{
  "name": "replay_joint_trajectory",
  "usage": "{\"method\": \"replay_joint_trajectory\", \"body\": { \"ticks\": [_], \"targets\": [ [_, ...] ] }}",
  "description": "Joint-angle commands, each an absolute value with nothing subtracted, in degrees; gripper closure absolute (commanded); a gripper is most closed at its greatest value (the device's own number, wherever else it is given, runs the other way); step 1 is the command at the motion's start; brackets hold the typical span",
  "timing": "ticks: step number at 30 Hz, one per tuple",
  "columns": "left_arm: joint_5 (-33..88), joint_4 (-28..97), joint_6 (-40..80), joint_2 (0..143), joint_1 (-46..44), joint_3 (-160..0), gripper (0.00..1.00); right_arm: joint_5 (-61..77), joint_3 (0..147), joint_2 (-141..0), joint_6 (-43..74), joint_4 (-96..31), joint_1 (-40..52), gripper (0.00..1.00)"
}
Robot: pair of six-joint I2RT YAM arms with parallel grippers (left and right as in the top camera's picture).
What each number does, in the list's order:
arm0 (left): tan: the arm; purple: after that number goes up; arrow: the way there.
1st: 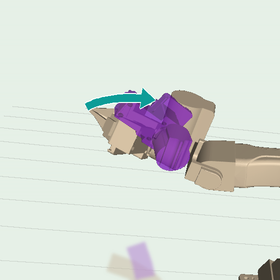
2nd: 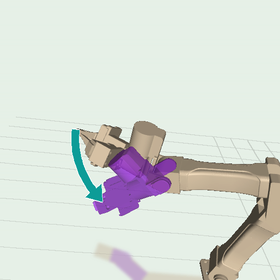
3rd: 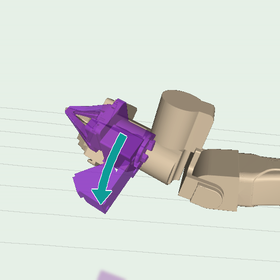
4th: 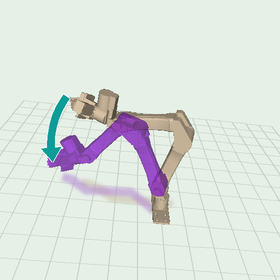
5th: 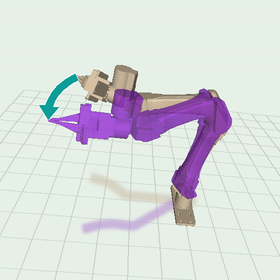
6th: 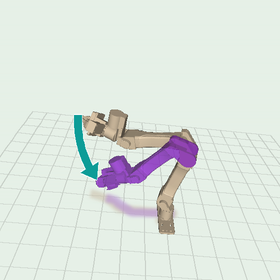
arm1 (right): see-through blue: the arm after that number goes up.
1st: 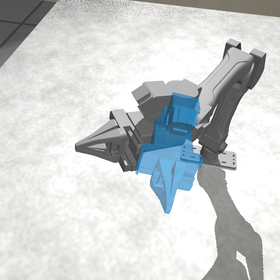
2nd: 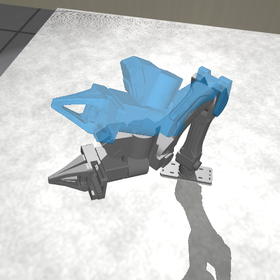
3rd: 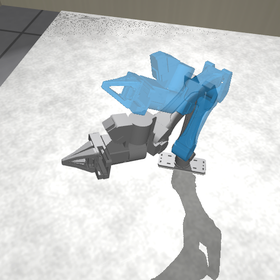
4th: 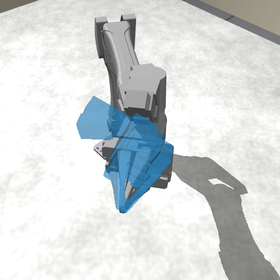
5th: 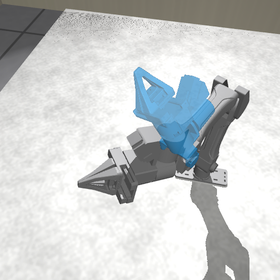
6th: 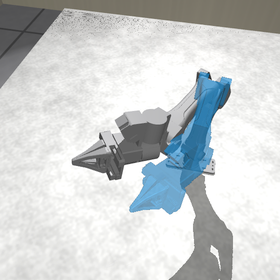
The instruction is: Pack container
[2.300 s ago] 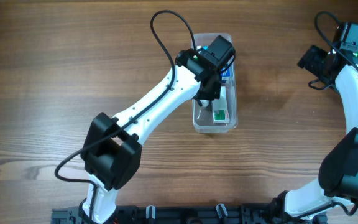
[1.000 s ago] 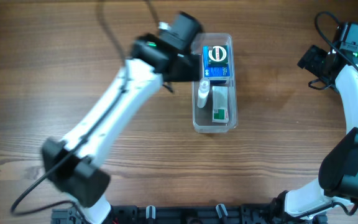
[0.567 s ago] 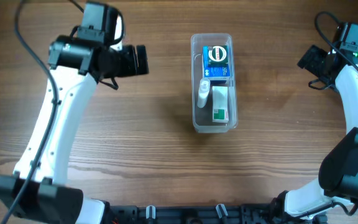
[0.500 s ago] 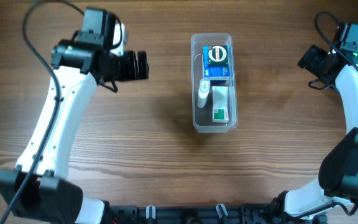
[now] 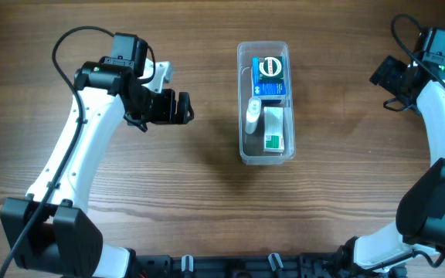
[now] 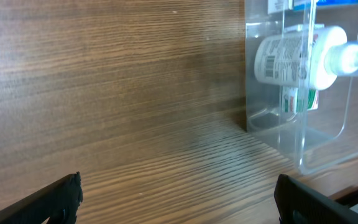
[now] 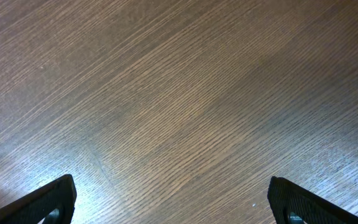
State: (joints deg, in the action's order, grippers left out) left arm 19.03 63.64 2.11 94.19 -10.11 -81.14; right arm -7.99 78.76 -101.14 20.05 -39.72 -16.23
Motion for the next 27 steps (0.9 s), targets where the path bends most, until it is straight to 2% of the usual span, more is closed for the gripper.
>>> {"method": "replay_joint_trajectory", "body": {
  "ticks": [1,3,8,13,16,23,27],
  "targets": [
    [21.06,62.15,-4.82,93.76,-11.07,-79.07,0.0,-8.58,78.48,-101.1,19.64,-39.62,-16.21,0.0],
    [22.06,57.67,-5.87,93.45,-11.42,-76.03,0.0,-8.6,78.48,-101.1,19.64,-39.46,-16.21,0.0],
    [24.6,36.16,-5.76,86.39,-11.51,-61.76,0.0,-8.58,78.46,-101.1,19.64,-39.48,-16.21,0.0],
    [24.64,18.94,-5.28,71.83,-11.51,-46.41,0.0,-8.58,78.46,-101.1,19.66,-39.46,-16.21,0.0],
    [23.94,10.79,-0.69,61.49,-11.44,-39.22,0.0,-8.58,78.46,-101.1,19.64,-39.46,-16.21,0.0],
    [21.85,-3.92,-0.78,39.57,-9.76,-20.73,0.0,-8.58,78.46,-101.1,19.64,-39.46,-16.21,0.0],
    [21.85,-5.41,-0.56,29.76,-8.38,-13.54,0.0,-8.58,78.46,-101.1,19.66,-39.46,-16.21,0.0]
  ]
}}
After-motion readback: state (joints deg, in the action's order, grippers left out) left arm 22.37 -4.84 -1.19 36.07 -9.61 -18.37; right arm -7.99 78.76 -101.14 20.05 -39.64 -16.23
